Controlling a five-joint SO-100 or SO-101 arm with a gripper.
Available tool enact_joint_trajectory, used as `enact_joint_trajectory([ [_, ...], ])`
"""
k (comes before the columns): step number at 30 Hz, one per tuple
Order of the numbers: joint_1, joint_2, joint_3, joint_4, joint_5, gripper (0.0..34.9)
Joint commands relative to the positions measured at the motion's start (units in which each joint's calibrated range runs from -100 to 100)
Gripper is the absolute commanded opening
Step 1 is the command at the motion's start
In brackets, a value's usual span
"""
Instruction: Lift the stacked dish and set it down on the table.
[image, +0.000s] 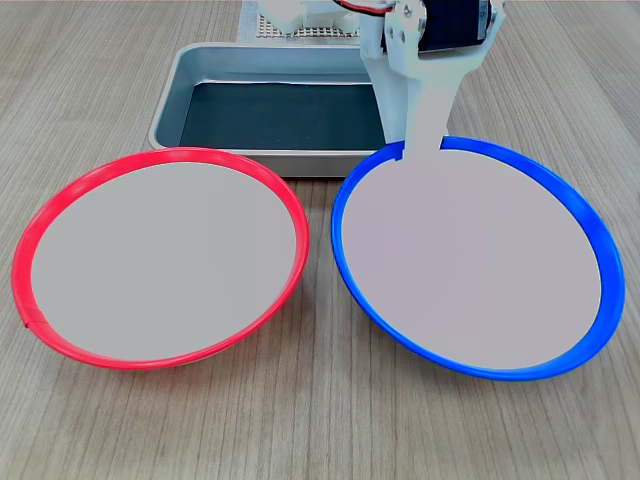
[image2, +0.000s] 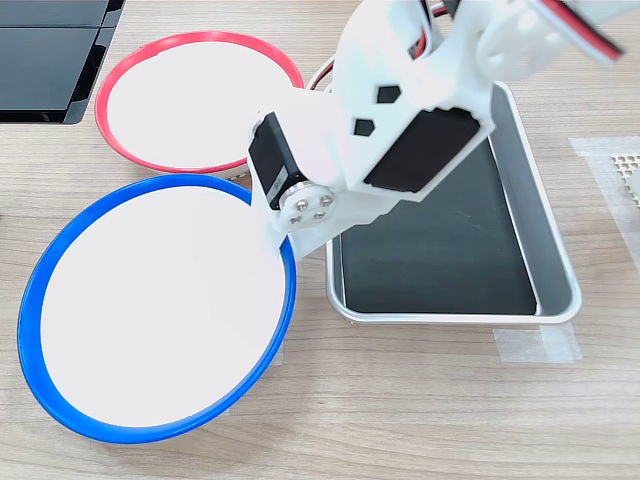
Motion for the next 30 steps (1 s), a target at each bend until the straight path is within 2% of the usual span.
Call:
enact_joint_trajectory([
  [1, -0.61, -0.21, 0.22, -1.63, 0.2, 0.0],
  [4, -0.51, -0.3, 0.76, -2.29, 0.54, 0.2],
  [6, -0.14, -0.72, 1.13, -2.05, 0.93, 1.6],
  [8, 0.33, -1.58, 1.4, -1.55, 1.17, 5.5],
  [11, 1.27, -3.11, 1.49, -0.15, 1.47, 6.8],
  [13, 1.93, -4.56, 1.49, 1.34, 1.71, 6.2],
  [15, 2.5, -6.18, 1.58, 2.91, 1.86, 4.1],
  [21, 5.23, -14.71, 3.68, 10.09, 3.17, 2.7],
  [22, 5.89, -16.76, 4.5, 11.24, 3.37, 0.4],
  [24, 7.3, -21.53, 6.5, 13.22, 3.76, 0.3],
  [27, 9.74, -29.64, 11.14, 13.72, 3.91, 0.2],
  [30, 12.66, -39.79, 19.61, 8.35, 2.39, 0.1],
])
